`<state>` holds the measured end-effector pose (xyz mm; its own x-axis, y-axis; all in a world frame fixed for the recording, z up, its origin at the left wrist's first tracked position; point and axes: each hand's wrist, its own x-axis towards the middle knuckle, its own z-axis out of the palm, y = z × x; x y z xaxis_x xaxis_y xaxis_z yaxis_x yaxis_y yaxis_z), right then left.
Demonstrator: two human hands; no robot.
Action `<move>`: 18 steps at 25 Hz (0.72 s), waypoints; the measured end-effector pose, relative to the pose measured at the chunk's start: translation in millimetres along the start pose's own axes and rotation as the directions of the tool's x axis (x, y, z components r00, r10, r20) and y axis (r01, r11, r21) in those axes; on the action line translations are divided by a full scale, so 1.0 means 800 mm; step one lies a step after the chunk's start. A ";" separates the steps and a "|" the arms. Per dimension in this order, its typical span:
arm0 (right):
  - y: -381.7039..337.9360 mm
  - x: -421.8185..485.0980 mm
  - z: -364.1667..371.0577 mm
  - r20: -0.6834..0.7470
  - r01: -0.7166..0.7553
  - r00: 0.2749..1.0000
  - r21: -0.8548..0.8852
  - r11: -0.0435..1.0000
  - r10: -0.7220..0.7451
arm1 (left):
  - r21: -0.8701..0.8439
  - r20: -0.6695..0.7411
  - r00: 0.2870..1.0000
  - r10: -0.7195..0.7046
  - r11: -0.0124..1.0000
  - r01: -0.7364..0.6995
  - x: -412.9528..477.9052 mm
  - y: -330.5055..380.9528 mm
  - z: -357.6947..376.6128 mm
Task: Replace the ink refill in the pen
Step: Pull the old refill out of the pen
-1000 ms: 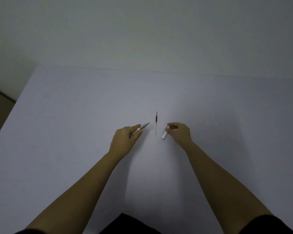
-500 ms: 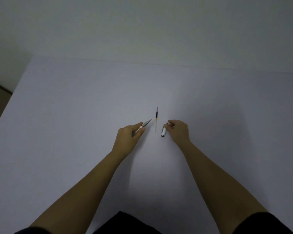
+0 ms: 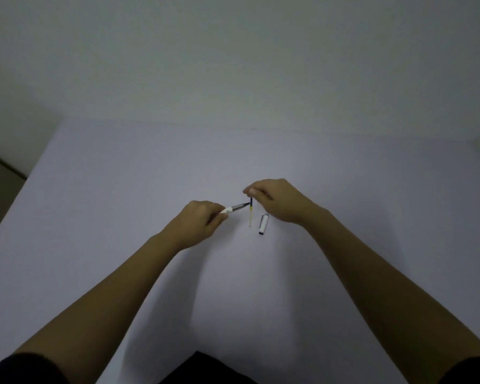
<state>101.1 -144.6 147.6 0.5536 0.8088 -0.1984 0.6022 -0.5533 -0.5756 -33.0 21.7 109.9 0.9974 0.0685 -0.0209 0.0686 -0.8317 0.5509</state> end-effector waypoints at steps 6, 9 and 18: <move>-0.027 -0.014 -0.003 0.182 0.007 0.983 -0.114 0.993 0.014 | 0.077 0.027 0.993 0.113 0.990 -0.115 -0.011 0.018 -0.009; -0.029 -0.022 -0.005 0.090 0.124 0.990 -0.171 0.977 -0.110 | -0.088 0.066 0.997 0.025 0.996 -0.019 -0.017 0.021 -0.010; -0.036 -0.041 0.003 0.123 0.125 0.986 -0.130 0.984 -0.109 | -0.071 0.079 0.995 0.065 0.996 -0.059 -0.036 0.029 -0.015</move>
<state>64.1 -154.5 168.5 0.4098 0.8826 -0.2303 0.7364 -0.4691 -0.4875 -60.1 7.0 133.3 0.9983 -0.0291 -0.0509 0.0079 -0.7932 0.6090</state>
